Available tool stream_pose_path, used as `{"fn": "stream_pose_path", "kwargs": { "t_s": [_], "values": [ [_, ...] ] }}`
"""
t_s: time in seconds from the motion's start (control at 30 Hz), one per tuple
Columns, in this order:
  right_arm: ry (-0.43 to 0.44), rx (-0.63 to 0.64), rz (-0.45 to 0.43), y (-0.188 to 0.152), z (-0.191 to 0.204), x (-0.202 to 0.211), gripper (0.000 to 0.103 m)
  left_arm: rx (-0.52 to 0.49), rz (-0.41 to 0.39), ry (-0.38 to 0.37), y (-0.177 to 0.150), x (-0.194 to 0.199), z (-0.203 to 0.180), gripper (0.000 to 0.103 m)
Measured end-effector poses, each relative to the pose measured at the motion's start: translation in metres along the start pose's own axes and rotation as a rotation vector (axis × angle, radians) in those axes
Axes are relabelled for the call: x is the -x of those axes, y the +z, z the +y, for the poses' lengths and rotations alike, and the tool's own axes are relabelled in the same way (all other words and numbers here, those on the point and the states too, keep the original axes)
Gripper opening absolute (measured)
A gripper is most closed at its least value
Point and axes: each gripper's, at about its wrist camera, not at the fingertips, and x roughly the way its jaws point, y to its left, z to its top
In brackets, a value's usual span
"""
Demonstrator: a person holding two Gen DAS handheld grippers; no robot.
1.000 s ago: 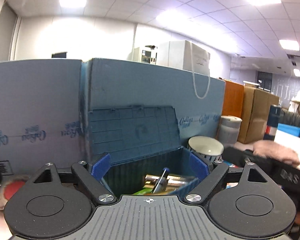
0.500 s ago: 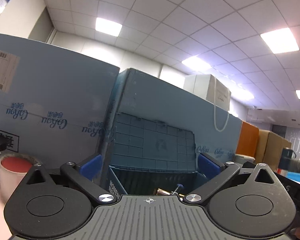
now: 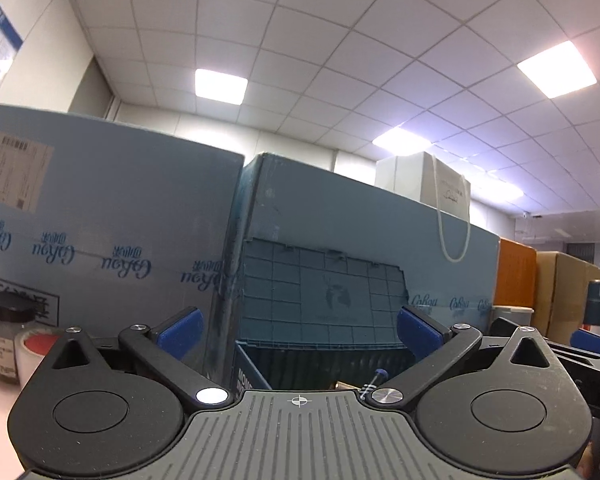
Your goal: Organize rigid objects
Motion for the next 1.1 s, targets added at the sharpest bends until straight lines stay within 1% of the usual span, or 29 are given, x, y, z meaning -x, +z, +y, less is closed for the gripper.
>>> {"fn": "stream_pose_path", "kwargs": {
  "t_s": [0.07, 0.17, 0.33, 0.5, 0.73, 1.1],
  "values": [
    [0.009, -0.001, 0.008, 0.0, 0.0, -0.002, 0.103, -0.022, -0.012, -0.004, 0.0, 0.002, -0.003, 0.103],
    [0.016, 0.0, 0.021, 0.0, 0.001, -0.003, 0.103, -0.049, -0.031, 0.01, 0.0, 0.005, -0.007, 0.103],
    [0.031, 0.008, 0.014, -0.001, 0.004, 0.0, 0.103, -0.078, -0.067, 0.022, -0.001, 0.012, -0.012, 0.103],
    [0.035, -0.007, 0.0, 0.0, 0.001, 0.004, 0.103, -0.085, -0.073, 0.017, -0.001, 0.013, -0.012, 0.103],
    [0.037, -0.018, 0.012, 0.001, 0.0, 0.001, 0.103, -0.099, -0.082, 0.038, -0.001, 0.015, -0.014, 0.103],
    [0.039, -0.022, 0.026, 0.001, -0.001, 0.0, 0.103, -0.117, -0.07, 0.026, -0.001, 0.013, -0.016, 0.103]
  ]
}}
